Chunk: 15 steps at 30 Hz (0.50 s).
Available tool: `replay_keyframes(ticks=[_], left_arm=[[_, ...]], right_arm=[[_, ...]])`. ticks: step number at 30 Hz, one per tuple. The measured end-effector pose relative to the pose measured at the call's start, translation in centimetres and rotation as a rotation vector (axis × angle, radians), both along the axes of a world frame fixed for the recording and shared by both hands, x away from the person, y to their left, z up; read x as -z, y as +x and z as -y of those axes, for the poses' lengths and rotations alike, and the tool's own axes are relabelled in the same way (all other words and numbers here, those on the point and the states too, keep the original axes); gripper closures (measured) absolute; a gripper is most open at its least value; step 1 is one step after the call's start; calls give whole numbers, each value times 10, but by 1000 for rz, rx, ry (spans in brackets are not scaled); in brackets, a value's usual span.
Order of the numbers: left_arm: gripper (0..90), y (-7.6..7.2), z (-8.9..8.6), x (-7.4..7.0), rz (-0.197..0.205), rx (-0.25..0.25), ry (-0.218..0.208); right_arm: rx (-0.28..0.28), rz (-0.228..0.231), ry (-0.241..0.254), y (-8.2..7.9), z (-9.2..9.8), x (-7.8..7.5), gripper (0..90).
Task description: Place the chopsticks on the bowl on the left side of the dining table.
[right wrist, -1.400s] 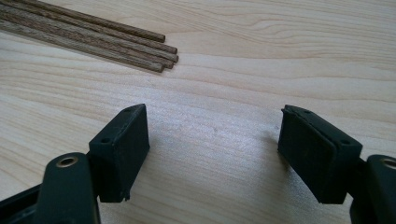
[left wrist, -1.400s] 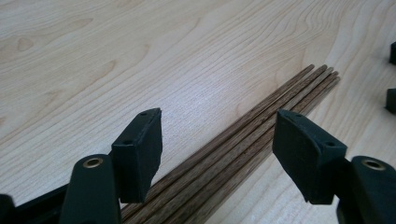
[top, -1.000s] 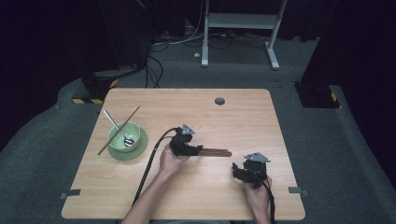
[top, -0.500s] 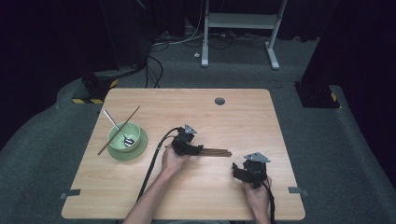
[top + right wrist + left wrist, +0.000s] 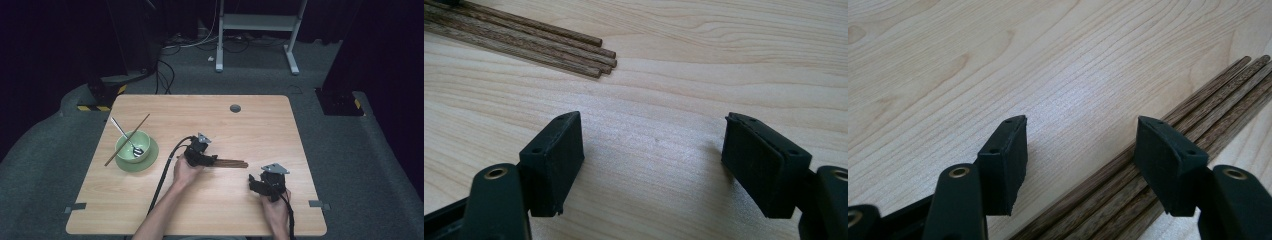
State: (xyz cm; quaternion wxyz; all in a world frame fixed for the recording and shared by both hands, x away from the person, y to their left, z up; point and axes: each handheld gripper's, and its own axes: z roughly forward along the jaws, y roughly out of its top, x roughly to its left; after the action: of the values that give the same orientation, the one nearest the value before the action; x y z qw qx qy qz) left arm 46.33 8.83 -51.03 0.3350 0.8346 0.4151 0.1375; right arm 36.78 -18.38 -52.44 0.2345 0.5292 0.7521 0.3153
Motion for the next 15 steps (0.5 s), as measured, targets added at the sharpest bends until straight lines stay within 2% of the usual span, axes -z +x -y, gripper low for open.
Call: replay_keyframes(ticks=[15], left_arm=[[380, 3, -9, -1, -1, -18, 7]], right_arm=[[-4, 1, -1, 0, 0, 0, 243]])
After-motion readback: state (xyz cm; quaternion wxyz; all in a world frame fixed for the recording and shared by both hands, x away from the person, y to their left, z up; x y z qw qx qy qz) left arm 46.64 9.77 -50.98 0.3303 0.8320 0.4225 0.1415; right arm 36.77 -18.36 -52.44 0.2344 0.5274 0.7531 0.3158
